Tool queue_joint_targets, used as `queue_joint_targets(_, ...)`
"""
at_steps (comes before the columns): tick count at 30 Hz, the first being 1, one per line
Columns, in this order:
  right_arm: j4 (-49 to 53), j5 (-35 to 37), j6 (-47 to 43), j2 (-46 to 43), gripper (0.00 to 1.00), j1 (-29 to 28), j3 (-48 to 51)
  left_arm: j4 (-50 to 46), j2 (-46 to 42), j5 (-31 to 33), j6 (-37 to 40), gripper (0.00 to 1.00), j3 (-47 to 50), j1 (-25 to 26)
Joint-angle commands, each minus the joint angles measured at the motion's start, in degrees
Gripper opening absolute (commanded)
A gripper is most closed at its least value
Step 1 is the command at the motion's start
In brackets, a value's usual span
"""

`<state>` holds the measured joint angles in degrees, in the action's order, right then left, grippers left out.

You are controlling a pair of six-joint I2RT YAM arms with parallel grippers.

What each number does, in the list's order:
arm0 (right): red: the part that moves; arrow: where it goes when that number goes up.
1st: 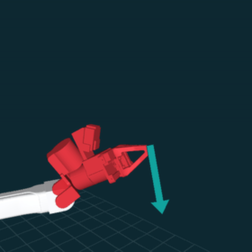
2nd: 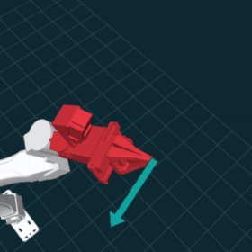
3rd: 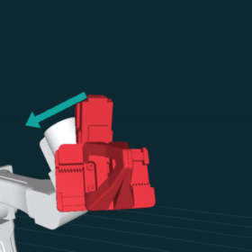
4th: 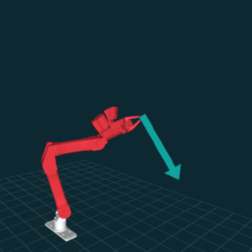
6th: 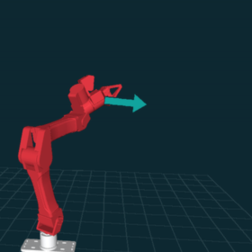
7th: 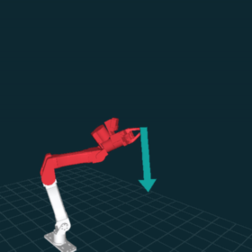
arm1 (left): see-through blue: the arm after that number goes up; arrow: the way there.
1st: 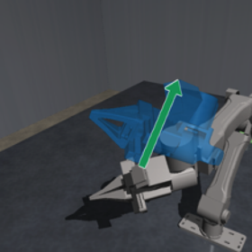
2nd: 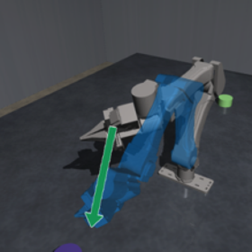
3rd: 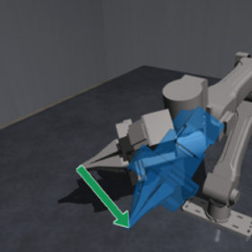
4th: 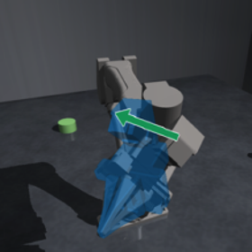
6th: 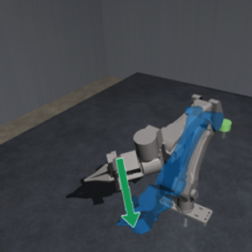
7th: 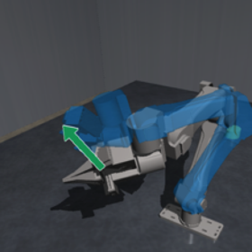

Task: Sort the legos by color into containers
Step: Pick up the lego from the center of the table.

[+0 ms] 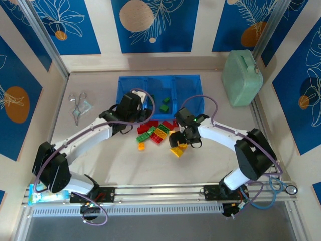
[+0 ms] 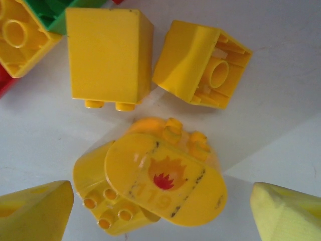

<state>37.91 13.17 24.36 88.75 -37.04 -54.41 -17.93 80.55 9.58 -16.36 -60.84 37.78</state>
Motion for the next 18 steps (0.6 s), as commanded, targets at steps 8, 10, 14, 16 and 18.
queue_joint_targets(8, 2.08, 3.92, -0.2, 4.55, 0.71, -2.22, -2.63, 2.12, -7.85, 3.32, -4.32, 0.6, 11.26, 0.32)
queue_joint_targets(10, 2.12, 4.23, 0.07, 5.1, 0.69, -2.68, -2.37, 2.45, -8.52, 3.5, -4.68, 0.6, 12.5, 0.31)
queue_joint_targets(14, 2.66, 5.33, 0.6, 5.55, 0.58, -3.29, -2.58, 2.57, -8.96, 3.42, -5.27, 0.6, 13.86, 0.28)
queue_joint_targets(16, 3.27, 6.62, 0.91, 5.11, 0.5, -3.93, -2.88, 2.32, -9.29, 3.68, -5.35, 0.59, 14.23, 0.26)
queue_joint_targets(18, 3.91, 7.86, 1.12, 4.25, 0.43, -4.46, -3.22, 2.33, -10.12, 4.18, -5.35, 0.59, 14.84, 0.29)
